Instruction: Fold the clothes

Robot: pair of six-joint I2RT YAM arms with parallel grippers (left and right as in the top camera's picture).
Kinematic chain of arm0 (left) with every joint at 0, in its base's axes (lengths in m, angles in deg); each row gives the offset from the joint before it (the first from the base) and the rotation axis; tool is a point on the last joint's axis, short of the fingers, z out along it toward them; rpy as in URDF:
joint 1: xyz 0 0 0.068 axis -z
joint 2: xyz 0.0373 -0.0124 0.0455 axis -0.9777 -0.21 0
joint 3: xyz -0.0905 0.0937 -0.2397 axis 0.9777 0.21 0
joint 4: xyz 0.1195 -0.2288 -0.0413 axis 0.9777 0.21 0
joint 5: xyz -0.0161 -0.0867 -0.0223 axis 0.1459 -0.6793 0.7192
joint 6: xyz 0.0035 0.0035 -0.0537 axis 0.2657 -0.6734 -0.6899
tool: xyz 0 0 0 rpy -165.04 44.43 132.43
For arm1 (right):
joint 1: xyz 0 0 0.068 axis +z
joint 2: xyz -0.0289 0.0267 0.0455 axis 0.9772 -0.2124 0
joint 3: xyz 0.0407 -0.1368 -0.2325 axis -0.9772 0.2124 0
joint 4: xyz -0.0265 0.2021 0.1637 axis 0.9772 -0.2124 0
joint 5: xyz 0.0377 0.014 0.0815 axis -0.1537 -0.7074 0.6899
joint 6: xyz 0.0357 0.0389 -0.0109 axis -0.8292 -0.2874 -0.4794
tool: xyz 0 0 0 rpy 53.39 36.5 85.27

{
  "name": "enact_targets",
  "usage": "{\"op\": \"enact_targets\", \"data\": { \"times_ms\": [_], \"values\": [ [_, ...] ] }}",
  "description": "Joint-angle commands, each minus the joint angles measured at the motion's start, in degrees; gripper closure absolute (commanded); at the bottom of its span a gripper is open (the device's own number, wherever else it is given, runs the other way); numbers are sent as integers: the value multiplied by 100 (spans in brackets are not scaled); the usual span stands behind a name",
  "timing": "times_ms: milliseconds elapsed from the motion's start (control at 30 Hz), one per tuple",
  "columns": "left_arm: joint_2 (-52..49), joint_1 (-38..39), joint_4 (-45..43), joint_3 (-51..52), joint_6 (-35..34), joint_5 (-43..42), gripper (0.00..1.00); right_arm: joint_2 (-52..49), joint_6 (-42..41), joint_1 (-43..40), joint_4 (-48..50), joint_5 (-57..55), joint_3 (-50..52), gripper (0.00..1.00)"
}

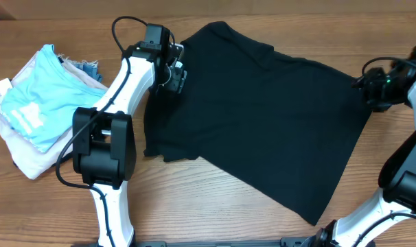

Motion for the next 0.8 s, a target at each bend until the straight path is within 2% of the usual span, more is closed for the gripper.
{"op": "enact_targets", "data": {
  "times_ms": [0,33,67,133,200,267,333,400,433,500,567,700,767],
  "values": [
    [-72,-188,-127,282,149,365,33,142,348,321,-540,343,-22,41],
    [-72,-240,-214,378,146,361,35,142,387,442,-638,343,31,41],
    [-81,-337,-365,568,131,334,45,142,385,619,-778,341,133,41],
    [-83,-365,-485,802,138,299,60,142,374,868,-881,197,389,44],
    [-83,-365,-481,962,199,319,67,142,-57,1078,-933,-188,732,46],
    [-83,-356,-496,1110,199,317,68,142,-251,1228,-879,-240,1174,47],
    [-85,-348,-634,1268,221,321,67,142,-426,1307,-678,-240,1644,60],
    [-101,-348,-645,1292,219,319,69,142,-787,1316,-328,-400,2192,82],
    [-103,-348,-649,1292,219,319,72,142,-964,1311,-142,-544,2387,86],
    [-103,-348,-660,1294,214,321,86,142,-1445,1246,485,-1099,2881,89],
    [-103,-348,-627,1294,190,321,94,142,-1797,1174,1032,-1801,3248,92],
    [-103,-348,-522,1294,142,319,96,131,-1847,929,1716,-3053,3357,93],
    [-103,-348,-490,1292,122,319,93,131,-1602,667,2166,-3241,3244,93]
  ]
}}
